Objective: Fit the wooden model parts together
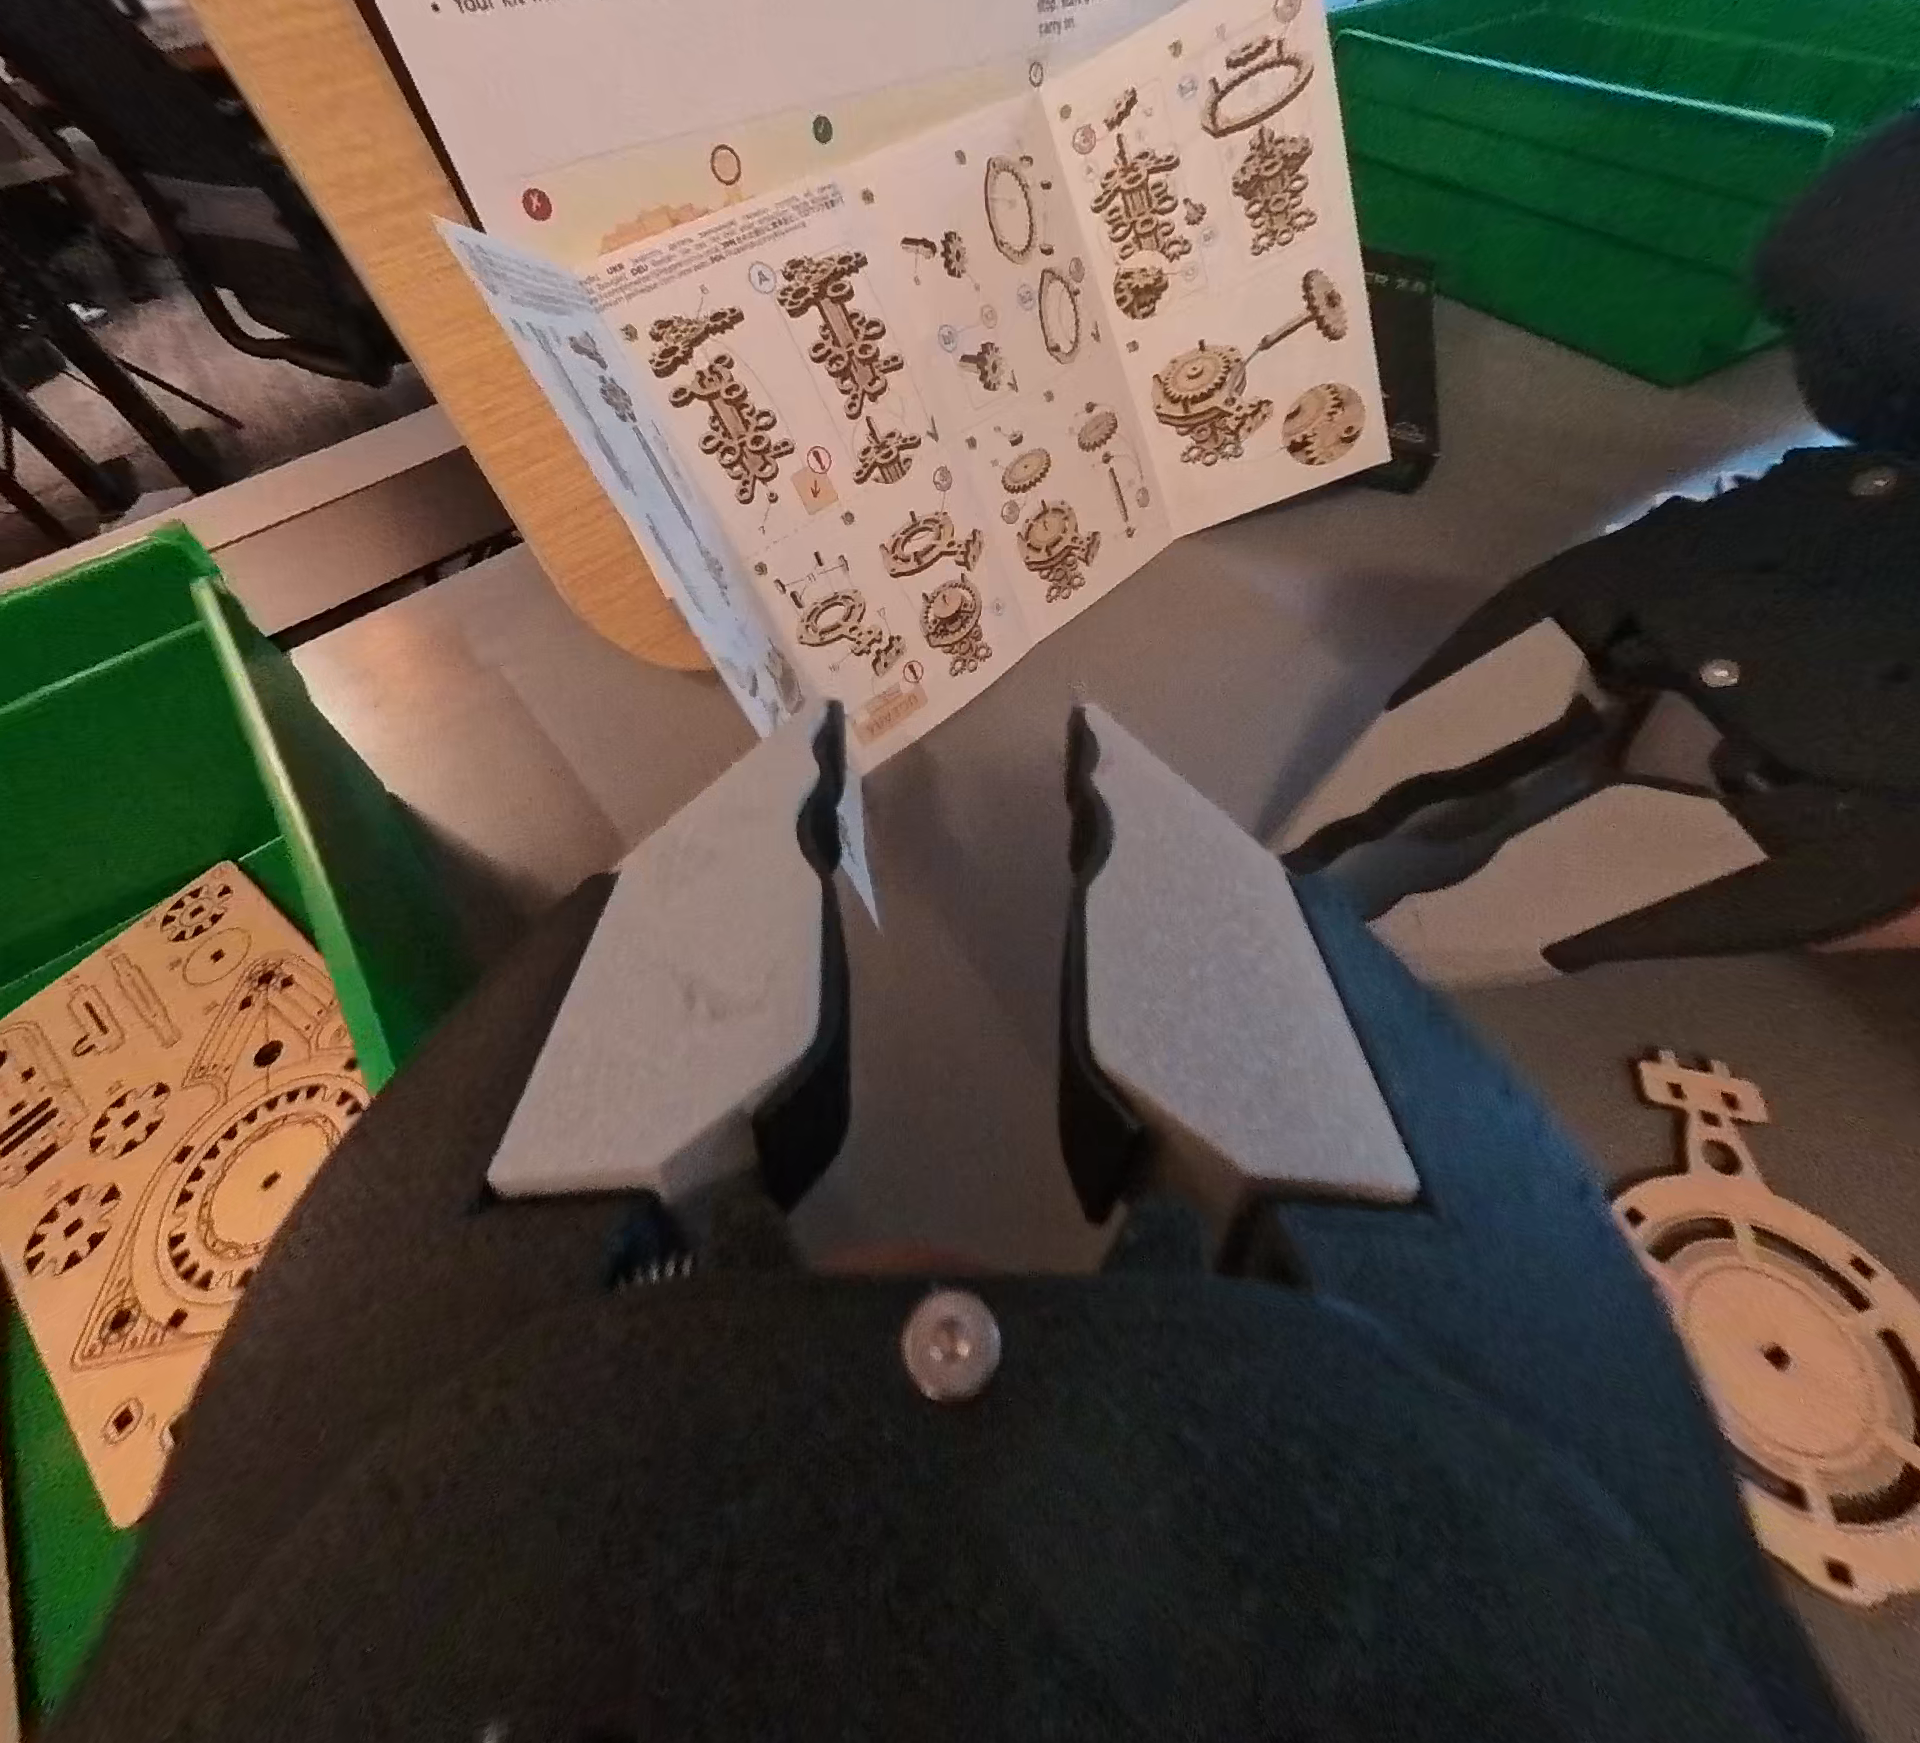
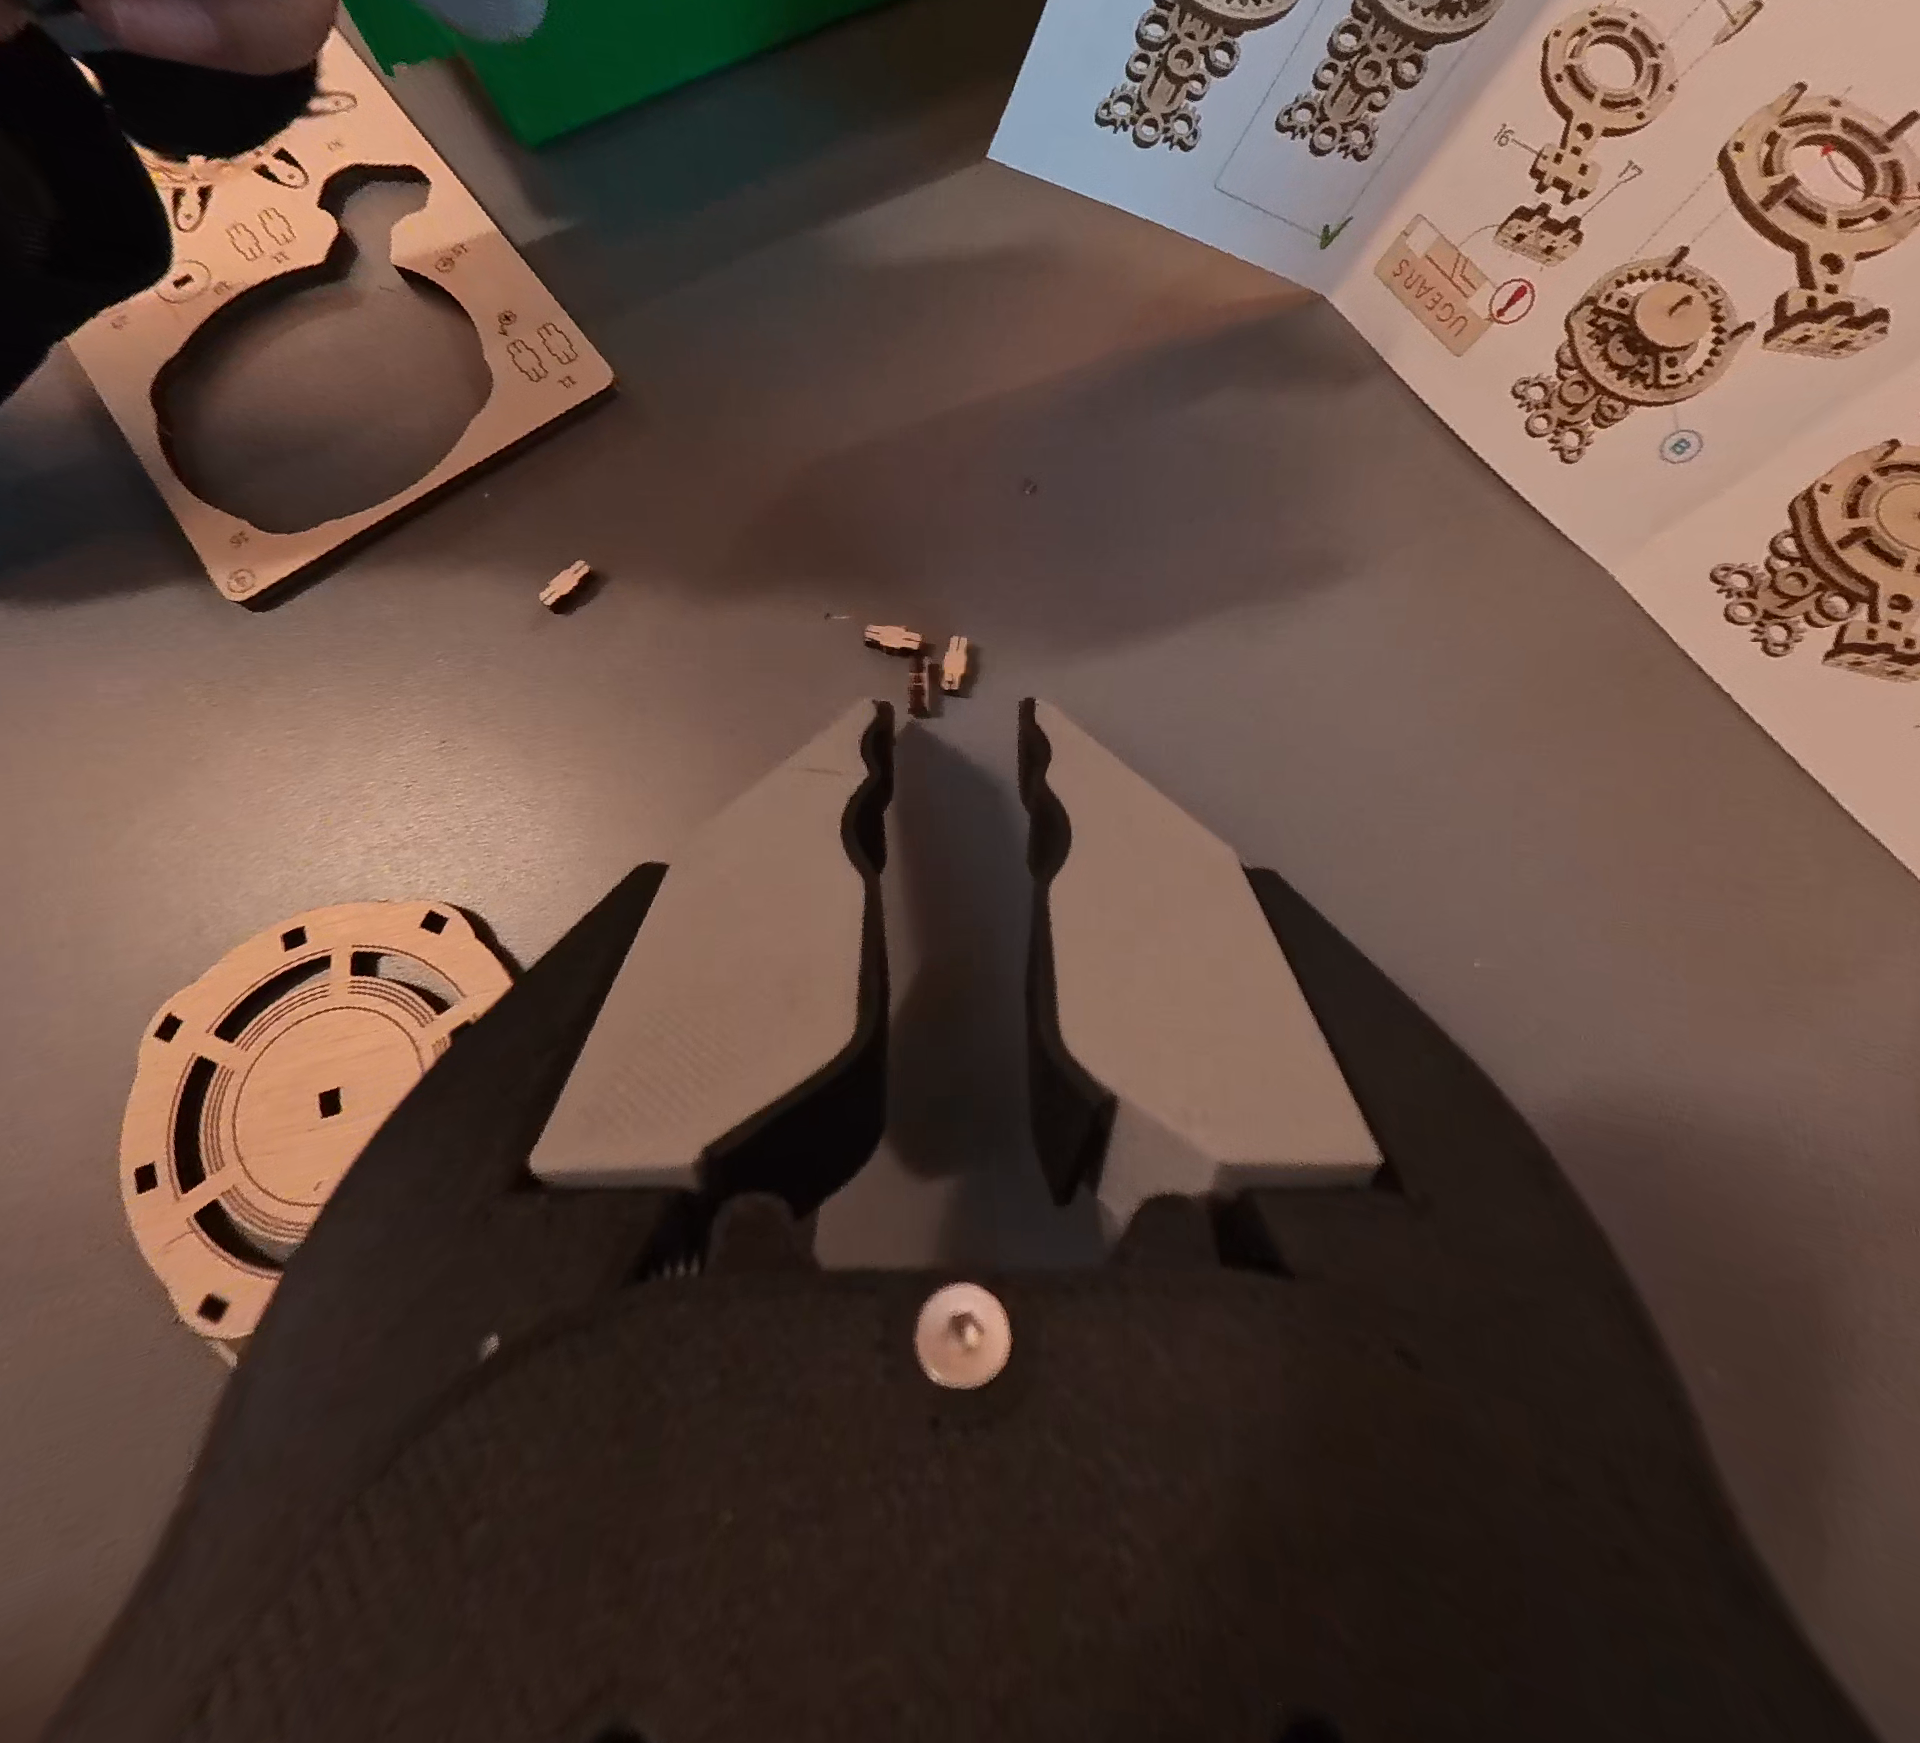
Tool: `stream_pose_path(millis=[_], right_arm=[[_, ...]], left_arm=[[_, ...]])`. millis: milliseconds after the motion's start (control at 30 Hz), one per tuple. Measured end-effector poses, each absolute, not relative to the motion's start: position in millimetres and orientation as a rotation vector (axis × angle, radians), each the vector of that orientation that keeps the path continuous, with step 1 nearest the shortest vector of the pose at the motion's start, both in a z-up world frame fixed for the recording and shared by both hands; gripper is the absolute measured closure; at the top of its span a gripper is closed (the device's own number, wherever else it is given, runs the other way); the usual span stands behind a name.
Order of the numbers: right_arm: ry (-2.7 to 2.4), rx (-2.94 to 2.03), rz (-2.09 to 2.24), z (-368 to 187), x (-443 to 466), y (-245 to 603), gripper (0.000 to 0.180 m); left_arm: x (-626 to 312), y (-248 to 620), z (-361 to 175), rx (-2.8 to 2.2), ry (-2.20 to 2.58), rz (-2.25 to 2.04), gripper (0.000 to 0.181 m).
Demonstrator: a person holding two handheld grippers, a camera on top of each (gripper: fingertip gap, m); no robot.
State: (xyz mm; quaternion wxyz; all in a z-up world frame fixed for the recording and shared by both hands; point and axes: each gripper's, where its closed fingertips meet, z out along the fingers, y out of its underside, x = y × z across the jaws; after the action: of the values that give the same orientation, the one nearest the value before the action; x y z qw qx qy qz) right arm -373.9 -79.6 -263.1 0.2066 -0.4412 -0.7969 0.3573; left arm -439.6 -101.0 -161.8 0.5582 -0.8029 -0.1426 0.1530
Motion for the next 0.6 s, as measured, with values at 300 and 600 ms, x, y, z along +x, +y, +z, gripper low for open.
stream_pose_path(millis=[300,600], right_arm=[[-2.252,-1.2,0.939,-268,-381,-88,0.16],[-2.252,-1.141,0.911,-264,-375,-86,0.175]], left_arm=[[-432,-96,-172,-1.959,-0.299,0.337,0.141],[-412,-90,-190,-2.067,-0.218,0.222,0.141]])
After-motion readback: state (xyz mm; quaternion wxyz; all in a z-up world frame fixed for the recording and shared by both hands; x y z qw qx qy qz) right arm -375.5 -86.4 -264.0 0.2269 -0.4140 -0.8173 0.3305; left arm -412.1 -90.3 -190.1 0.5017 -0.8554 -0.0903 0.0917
